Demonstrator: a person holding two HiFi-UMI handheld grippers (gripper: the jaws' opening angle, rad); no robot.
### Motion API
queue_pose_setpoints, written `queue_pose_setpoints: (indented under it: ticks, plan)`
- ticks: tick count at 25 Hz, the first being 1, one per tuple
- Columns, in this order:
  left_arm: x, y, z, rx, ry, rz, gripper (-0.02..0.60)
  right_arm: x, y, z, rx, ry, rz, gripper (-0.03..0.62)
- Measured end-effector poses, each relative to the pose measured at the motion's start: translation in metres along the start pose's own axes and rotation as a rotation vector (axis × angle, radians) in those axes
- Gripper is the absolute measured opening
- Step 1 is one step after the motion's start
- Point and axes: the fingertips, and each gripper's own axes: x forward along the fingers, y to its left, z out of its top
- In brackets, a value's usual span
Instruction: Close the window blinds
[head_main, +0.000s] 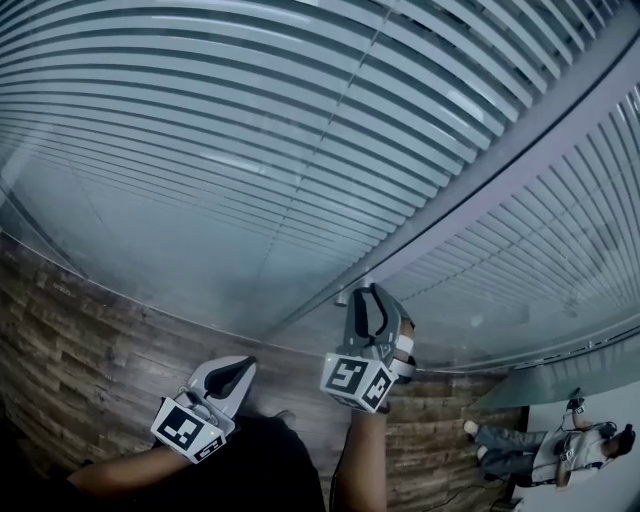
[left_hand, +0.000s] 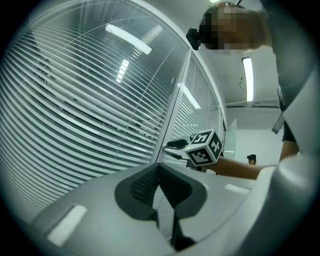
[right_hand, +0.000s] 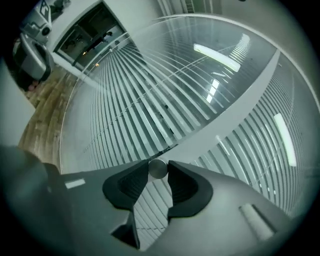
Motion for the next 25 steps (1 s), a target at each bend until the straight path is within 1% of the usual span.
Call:
queue_pose_setpoints:
  ticks: [2,3,4,5,6,7,8,9,10,11,15,17,21,25]
  plan:
    - [-0.003,-0.005,0.001,0.004,-0.002,-0.005,-0.002,-0.005,0.0,0.002,0.012,-0.01,-0.019,0.127]
    - [-0.003,-0.007,0.002,0.006,-0.002,-0.006,-0.002,-0.006,-0.002,0.001,0.055,-0.022,-0.022,0.129]
    - [-0.001,-0.008,0.004,0.006,-0.002,-0.005,-0.002,-0.006,-0.005,0.0,0.131,-0.037,-0.015,0.13]
    - [0.003,-0.006,0.006,0.003,0.0,-0.002,-0.002,-0.003,-0.009,-0.001,0.242,-0.056,0.002,0.136]
    - [0.007,-0.003,0.007,0.0,0.002,0.002,-0.002,0.0,-0.012,-0.003,0.39,-0.083,0.027,0.164]
    - [0.01,0.0,0.007,-0.004,0.004,0.007,-0.002,0.003,-0.015,-0.005,0.561,-0.114,0.053,0.185]
    - [0.012,0.003,0.007,-0.008,0.006,0.012,-0.002,0.004,-0.017,-0.007,0.731,-0.145,0.075,0.189]
    - [0.013,0.005,0.007,-0.011,0.007,0.016,-0.002,0.005,-0.017,-0.01,0.873,-0.166,0.089,0.189]
    - [0.013,0.007,0.007,-0.013,0.008,0.018,-0.002,0.006,-0.015,-0.012,0.972,-0.176,0.094,0.189]
    - [0.012,0.007,0.007,-0.015,0.008,0.02,-0.002,0.007,-0.014,-0.014,1.032,-0.176,0.092,0.189]
    - [0.003,0.008,0.007,-0.017,0.001,0.027,-0.002,0.006,-0.012,-0.013,1.165,-0.183,0.078,0.181]
    - [0.001,0.01,0.007,-0.019,0.002,0.035,-0.002,0.007,-0.014,-0.014,1.211,-0.188,0.074,0.166]
    - [-0.005,0.006,0.007,-0.018,0.002,0.04,-0.002,0.002,-0.018,-0.016,1.265,-0.194,0.059,0.153]
    - [-0.007,0.007,0.007,-0.018,-0.003,0.038,-0.002,0.004,-0.019,-0.016,1.287,-0.191,0.048,0.152]
